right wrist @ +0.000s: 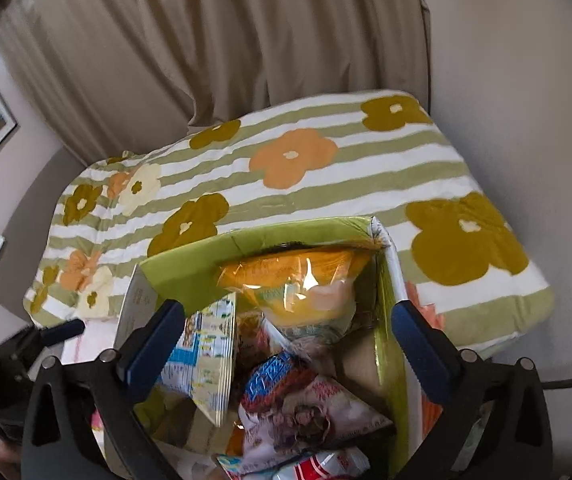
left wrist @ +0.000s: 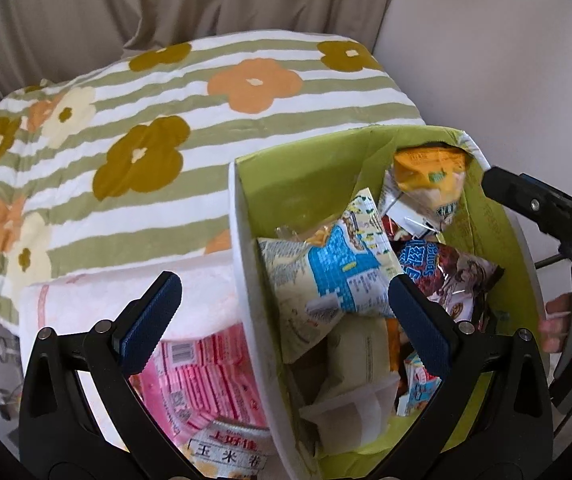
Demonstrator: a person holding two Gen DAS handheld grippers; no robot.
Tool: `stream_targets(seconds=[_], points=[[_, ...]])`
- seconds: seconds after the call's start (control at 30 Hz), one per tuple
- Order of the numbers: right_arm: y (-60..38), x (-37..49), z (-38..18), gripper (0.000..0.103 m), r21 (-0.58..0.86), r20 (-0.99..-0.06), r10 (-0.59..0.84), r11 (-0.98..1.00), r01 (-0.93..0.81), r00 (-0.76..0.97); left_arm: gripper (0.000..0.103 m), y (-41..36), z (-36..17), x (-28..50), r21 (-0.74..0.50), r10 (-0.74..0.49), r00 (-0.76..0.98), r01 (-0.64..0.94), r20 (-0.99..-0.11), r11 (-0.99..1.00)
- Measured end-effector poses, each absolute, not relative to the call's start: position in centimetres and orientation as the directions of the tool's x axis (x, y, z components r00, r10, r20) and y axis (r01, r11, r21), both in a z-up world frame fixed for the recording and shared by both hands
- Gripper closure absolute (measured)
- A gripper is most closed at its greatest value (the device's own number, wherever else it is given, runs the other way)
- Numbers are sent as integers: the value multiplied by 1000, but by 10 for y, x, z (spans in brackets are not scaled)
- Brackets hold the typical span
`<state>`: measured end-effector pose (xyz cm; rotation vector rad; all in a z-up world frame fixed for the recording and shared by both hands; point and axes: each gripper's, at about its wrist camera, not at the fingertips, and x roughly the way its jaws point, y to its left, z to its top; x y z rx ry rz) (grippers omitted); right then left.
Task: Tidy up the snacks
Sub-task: 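Carry cream-blue bag and white chip bag over the box and release both, then move both tools back over the remaining snacks on the tray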
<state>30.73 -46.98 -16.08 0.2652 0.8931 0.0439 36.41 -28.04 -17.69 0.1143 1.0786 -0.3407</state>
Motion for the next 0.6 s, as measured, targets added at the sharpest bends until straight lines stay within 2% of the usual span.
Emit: stream_targets(seconds=[0.23, 0.6], points=[[-470, 280, -146, 0, 294, -760, 194, 954, 61, 621, 1, -268, -158, 336, -82, -226, 460, 312, -859, 947], [-421, 234, -86, 0, 260, -670, 268, 958, -118, 692, 1, -200, -95, 272, -72, -181, 576, 208, -797, 976]])
